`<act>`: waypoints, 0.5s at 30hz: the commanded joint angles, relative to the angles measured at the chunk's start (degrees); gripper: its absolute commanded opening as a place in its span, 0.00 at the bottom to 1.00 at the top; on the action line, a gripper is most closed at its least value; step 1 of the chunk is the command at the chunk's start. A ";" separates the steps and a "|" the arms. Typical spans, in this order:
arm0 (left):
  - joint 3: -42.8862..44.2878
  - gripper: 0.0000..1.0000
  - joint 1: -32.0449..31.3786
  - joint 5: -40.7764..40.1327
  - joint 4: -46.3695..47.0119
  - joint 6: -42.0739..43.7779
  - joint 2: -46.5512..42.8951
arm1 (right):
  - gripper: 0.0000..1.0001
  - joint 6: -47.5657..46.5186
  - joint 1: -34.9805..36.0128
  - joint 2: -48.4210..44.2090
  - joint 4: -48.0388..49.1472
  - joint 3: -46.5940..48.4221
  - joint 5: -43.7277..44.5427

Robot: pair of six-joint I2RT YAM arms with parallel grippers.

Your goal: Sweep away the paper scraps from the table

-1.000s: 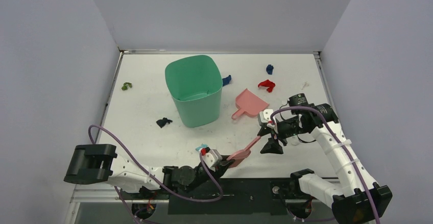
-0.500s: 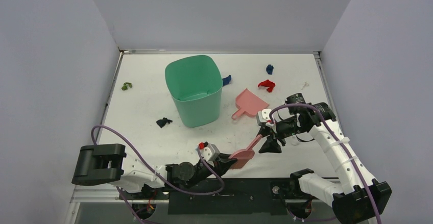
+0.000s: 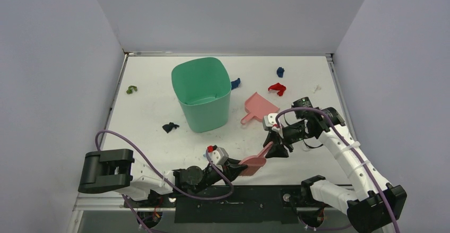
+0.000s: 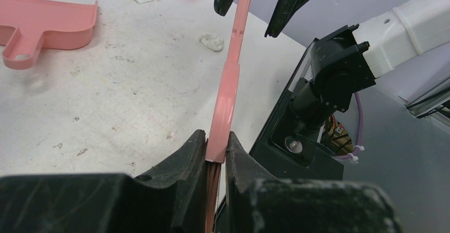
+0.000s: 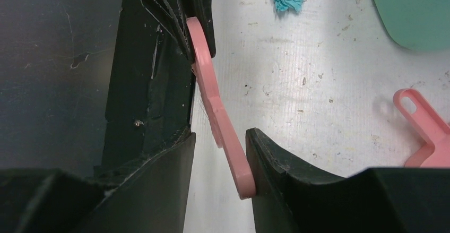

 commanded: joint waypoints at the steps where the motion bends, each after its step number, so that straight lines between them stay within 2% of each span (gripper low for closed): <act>1: 0.29 0.00 1.02 0.45 5.79 -1.57 0.90 | 0.39 1.93 1.19 0.37 2.06 -0.34 -2.92; 9: 0.05 0.00 1.72 0.80 6.41 -1.88 1.02 | 0.26 3.87 1.61 -0.03 3.77 -1.23 -1.85; 12: -0.10 0.00 1.83 0.53 6.38 -1.82 1.13 | 0.16 5.14 1.64 -0.15 4.91 -1.67 -1.39; 15: -0.50 0.00 1.86 0.05 6.48 -1.52 0.75 | 0.11 5.50 1.75 0.06 5.05 -1.68 -0.99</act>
